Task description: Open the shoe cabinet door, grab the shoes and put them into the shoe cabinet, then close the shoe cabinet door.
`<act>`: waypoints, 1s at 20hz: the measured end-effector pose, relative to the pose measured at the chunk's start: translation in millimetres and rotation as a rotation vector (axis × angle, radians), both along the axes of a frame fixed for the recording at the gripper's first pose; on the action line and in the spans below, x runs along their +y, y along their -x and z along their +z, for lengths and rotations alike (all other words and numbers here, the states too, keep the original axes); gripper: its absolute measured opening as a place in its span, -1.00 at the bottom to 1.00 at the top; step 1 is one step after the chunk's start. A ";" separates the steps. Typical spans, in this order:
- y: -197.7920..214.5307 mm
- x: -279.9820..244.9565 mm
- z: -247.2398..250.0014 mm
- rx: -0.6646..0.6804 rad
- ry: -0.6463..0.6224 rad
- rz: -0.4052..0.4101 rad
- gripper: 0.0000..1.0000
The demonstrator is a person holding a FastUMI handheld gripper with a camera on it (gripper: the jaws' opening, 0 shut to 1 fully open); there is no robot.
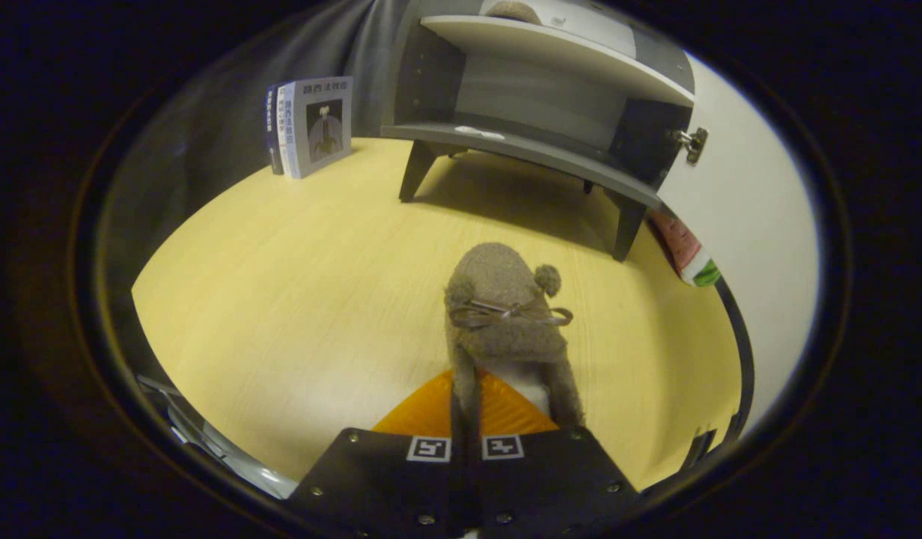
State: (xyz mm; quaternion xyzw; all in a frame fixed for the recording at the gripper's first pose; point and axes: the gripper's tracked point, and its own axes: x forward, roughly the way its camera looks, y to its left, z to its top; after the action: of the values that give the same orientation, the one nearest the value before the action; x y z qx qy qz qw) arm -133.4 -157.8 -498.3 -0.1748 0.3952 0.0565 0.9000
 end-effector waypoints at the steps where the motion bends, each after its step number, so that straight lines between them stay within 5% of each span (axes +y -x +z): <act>1: -1.1 0.6 4.6 -0.008 -0.003 -0.008 -0.98; 10: -13.0 -5.5 72.8 -0.109 -0.022 -0.064 -1.00; 20: -82.0 15.7 238.5 -0.391 -0.040 -0.107 -1.00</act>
State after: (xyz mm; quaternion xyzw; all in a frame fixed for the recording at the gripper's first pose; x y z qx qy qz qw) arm -51.4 -142.1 -259.9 -0.1434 0.2203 -0.0188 0.9646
